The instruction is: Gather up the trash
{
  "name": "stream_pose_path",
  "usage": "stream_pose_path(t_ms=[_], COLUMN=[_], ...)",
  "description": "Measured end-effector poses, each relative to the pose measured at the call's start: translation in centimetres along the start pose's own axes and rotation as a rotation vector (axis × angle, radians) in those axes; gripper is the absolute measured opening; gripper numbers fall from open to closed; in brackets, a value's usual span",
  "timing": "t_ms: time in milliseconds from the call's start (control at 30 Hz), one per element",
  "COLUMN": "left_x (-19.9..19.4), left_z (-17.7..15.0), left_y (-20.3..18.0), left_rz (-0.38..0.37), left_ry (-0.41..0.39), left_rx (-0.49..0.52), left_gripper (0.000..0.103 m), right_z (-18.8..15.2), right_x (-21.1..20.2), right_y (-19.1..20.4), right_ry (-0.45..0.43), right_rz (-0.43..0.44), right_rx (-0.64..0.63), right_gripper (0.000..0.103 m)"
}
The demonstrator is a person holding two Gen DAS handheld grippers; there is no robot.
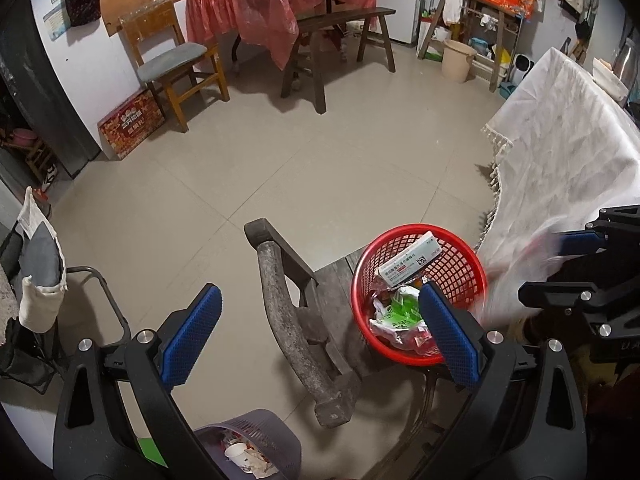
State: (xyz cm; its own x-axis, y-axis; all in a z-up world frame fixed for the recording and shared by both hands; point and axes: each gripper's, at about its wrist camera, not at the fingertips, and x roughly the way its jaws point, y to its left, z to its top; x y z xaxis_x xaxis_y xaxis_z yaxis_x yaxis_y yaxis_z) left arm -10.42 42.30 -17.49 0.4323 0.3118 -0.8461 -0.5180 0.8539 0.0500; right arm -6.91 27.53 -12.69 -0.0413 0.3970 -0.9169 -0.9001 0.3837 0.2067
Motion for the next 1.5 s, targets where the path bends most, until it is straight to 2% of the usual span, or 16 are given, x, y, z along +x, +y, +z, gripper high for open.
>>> stream_pose_path(t_ms=[500,700,767,1167,1500], left_x=[0.7,1.0,1.0,0.7,0.7], left_z=[-0.3,-0.4,-0.4,-1.1,-1.0], left_y=[-1.1,-1.2,-1.3,-3.2,-3.6], left_rz=[0.001,0.009,-0.006,-0.048,-0.061], left_ry=[0.016,0.029,0.034,0.033,0.039], left_rx=[0.054,0.056,0.053,0.101,0.112], left_gripper=[0.096,0.096,0.096,0.096,0.096], right_z=[-0.5,-1.3,-1.7,-3.4,-4.4], right_x=[-0.5,-0.7,-0.8,-0.9,-0.4], right_y=[0.3,1.0,1.3,0.9,0.0], right_ry=[-0.005,0.026,0.037,0.071,0.114], right_rz=[0.005,0.031,0.039,0.037,0.063], right_rx=[-0.010,-0.023,-0.030,0.016,0.071], right_gripper=[0.055,0.059,0.064,0.075,0.076])
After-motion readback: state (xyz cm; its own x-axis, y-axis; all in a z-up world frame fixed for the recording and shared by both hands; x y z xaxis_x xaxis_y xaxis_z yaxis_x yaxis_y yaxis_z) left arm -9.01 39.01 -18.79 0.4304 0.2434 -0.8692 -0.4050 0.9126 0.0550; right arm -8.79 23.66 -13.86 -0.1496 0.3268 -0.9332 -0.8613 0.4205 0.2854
